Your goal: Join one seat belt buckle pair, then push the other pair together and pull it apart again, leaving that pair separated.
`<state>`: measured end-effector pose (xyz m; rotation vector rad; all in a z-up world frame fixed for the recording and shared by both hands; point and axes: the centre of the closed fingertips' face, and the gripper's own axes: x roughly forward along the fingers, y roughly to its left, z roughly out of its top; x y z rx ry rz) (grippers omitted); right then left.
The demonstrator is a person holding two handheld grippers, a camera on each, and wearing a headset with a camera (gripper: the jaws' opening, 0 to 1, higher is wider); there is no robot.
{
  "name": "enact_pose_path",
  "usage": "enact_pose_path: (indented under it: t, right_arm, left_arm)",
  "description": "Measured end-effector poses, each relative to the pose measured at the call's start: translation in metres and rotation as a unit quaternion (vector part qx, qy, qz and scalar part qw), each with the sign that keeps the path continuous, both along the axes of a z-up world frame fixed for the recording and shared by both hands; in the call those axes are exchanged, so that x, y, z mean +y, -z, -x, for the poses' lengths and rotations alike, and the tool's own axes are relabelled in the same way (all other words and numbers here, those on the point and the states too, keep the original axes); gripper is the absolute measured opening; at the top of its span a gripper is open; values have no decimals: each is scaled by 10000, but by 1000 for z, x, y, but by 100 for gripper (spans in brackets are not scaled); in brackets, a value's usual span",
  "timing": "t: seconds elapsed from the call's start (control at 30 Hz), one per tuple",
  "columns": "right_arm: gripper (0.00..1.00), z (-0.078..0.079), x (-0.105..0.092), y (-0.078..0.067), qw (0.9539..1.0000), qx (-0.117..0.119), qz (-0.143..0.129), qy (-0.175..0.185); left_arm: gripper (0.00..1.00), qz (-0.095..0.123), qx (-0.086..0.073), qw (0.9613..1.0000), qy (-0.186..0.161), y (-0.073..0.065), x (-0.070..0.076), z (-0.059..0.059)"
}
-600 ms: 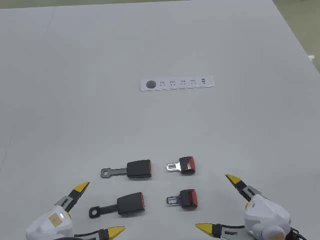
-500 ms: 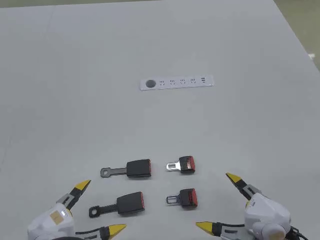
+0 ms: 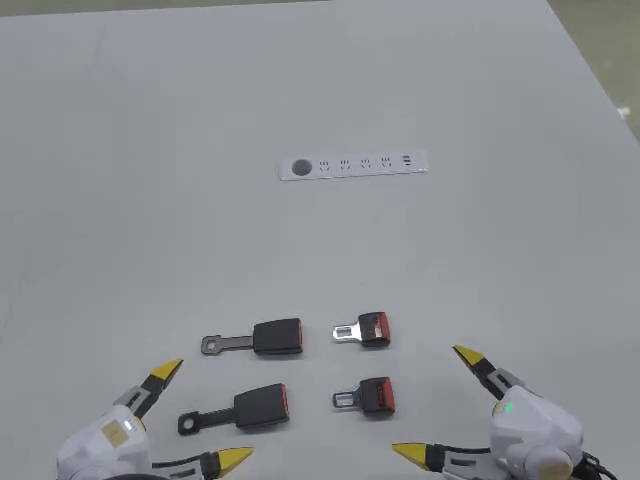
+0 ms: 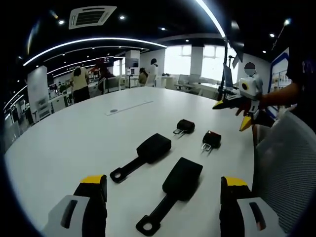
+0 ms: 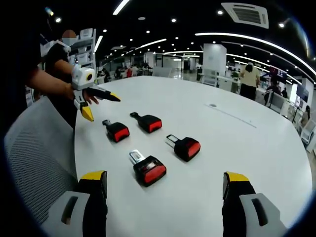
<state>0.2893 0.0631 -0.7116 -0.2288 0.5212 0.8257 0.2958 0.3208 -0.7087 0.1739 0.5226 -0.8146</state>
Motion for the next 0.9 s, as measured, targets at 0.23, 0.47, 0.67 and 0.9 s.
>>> enact_pose_path:
  t: [0.23, 0.47, 0.67, 0.9]
  right_arm:
    - [99, -1, 0, -1, 10000, -16, -8, 5]
    - [99, 0, 0, -1, 10000, -12, 1, 1]
    - [99, 0, 0, -2, 10000, -22, 5, 4]
    - [99, 0, 1, -2, 10000, -28, 16, -17]
  left_arm:
    - [97, -18, -14, 10000, -1, -1, 1, -1]
    - [97, -56, -9, 10000, 23, 1, 1, 0]
    - [97, -57, -7, 10000, 22, 1, 1, 0]
    - [96, -74, -6, 10000, 30, 1, 1, 1]
